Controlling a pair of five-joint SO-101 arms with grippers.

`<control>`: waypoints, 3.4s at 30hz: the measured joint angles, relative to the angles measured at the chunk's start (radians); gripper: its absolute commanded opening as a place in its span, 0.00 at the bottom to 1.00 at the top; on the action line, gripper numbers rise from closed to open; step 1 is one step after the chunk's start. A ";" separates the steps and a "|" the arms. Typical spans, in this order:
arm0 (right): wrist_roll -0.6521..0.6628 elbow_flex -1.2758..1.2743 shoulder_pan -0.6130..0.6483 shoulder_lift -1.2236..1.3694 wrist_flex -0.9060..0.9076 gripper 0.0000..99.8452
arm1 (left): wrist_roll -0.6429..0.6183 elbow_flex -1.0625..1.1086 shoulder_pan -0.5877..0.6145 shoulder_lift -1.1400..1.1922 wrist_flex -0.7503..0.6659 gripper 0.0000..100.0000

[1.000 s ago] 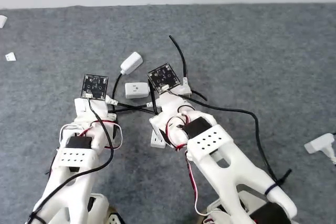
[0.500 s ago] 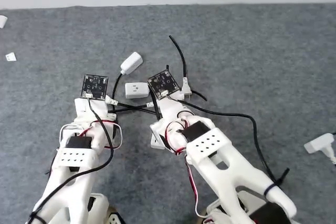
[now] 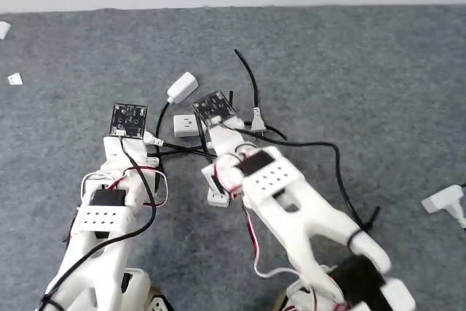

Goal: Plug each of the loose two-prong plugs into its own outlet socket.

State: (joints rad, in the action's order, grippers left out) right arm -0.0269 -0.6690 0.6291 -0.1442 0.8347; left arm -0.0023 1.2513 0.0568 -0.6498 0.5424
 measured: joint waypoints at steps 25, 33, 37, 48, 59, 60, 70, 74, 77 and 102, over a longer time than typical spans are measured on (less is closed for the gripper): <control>-0.222 0.034 0.183 0.103 0.040 0.31 | 0.000 0.000 0.138 0.000 -0.091 0.01; -0.222 0.135 0.181 0.241 0.061 0.24 | -0.072 -0.012 0.201 0.000 -0.092 0.01; -0.222 0.232 0.160 0.331 0.123 0.09 | -0.080 -0.014 0.201 0.000 -0.092 0.01; -0.213 0.299 0.063 0.348 0.207 0.01 | -0.080 -0.014 0.201 0.000 -0.092 0.01; -0.048 0.140 -0.199 -0.129 0.331 0.01 | -0.080 -0.014 0.201 0.000 -0.092 0.01; -0.034 0.129 -0.253 -0.175 0.342 0.01 | -0.080 -0.014 0.201 0.000 -0.092 0.01; 0.063 -0.011 -0.913 -0.371 0.370 0.01 | -0.080 -0.014 0.176 0.000 -0.092 0.02; 0.121 -0.048 -1.149 -0.304 0.249 0.01 | -0.080 -0.014 0.173 0.000 -0.092 0.02; 0.176 -0.048 -1.286 -0.189 0.173 0.01 | -0.080 -0.014 0.173 0.000 -0.092 0.02; 0.104 0.150 -1.186 -0.466 0.569 0.07 | -0.061 -0.052 0.126 0.000 0.043 0.12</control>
State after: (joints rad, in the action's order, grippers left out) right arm 0.0775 -0.5186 -0.5570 -0.6107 1.4039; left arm -0.0637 1.1991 0.1826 -0.6498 0.5854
